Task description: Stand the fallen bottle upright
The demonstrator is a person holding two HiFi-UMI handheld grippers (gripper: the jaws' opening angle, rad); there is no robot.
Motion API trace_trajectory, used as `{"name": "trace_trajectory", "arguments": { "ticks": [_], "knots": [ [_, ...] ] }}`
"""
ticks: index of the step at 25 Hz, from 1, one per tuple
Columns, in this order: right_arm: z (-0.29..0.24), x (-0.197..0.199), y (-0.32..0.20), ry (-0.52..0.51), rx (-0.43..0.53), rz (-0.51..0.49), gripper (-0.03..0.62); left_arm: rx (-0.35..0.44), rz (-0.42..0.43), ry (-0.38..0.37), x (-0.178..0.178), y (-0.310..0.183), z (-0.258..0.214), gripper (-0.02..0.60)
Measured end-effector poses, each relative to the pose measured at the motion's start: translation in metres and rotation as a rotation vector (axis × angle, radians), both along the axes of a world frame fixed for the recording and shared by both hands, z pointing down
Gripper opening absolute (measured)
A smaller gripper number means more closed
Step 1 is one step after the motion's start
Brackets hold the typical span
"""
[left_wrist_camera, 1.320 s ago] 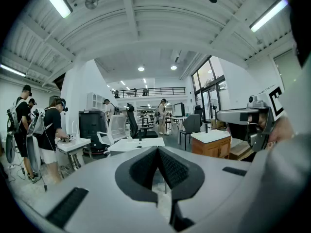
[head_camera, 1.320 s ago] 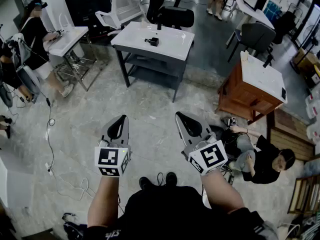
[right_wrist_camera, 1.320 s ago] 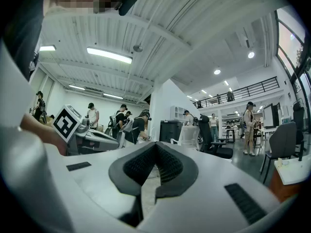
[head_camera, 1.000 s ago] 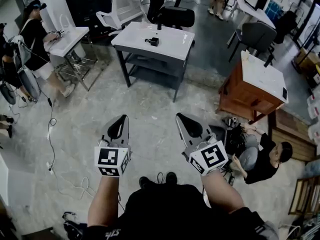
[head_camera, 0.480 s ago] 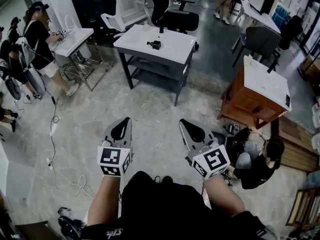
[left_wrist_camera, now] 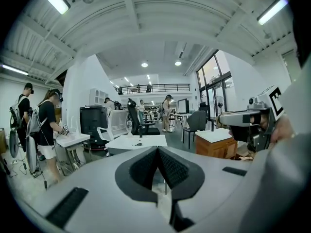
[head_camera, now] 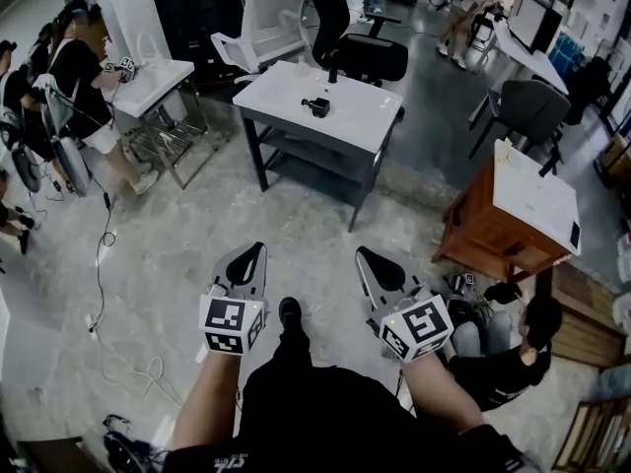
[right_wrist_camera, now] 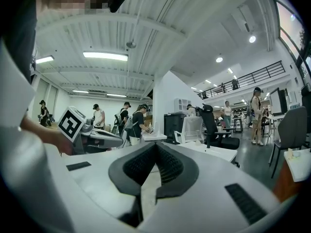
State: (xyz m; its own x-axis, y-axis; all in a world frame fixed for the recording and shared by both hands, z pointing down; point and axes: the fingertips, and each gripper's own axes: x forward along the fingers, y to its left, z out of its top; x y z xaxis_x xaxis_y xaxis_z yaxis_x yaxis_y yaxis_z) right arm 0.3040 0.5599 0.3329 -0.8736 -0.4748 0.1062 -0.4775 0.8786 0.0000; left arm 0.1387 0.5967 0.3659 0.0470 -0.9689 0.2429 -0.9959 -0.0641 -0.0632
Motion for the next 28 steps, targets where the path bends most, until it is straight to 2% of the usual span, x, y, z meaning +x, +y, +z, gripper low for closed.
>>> {"name": "trace_trajectory", "arguments": {
  "ticks": [4, 9, 18, 23, 28],
  "knots": [
    [0.013, -0.041, -0.048, 0.036, -0.002, -0.019, 0.014, 0.004, -0.01, 0.022, -0.043, -0.051, 0.013, 0.008],
    [0.026, -0.093, -0.124, 0.087, -0.027, -0.008, 0.014, -0.006, 0.023, 0.059, -0.09, -0.136, 0.028, 0.008],
    [0.036, -0.199, -0.244, 0.116, -0.065, -0.02, 0.015, -0.029, 0.043, 0.07, -0.191, -0.263, 0.035, 0.008],
    [0.034, -0.233, -0.283, 0.099, -0.066, -0.017, 0.015, -0.029, 0.044, 0.072, -0.225, -0.304, 0.034, 0.008],
    [0.029, -0.249, -0.319, 0.099, -0.061, -0.012, 0.015, -0.026, 0.065, 0.066, -0.236, -0.335, 0.031, 0.008]
  ]
}}
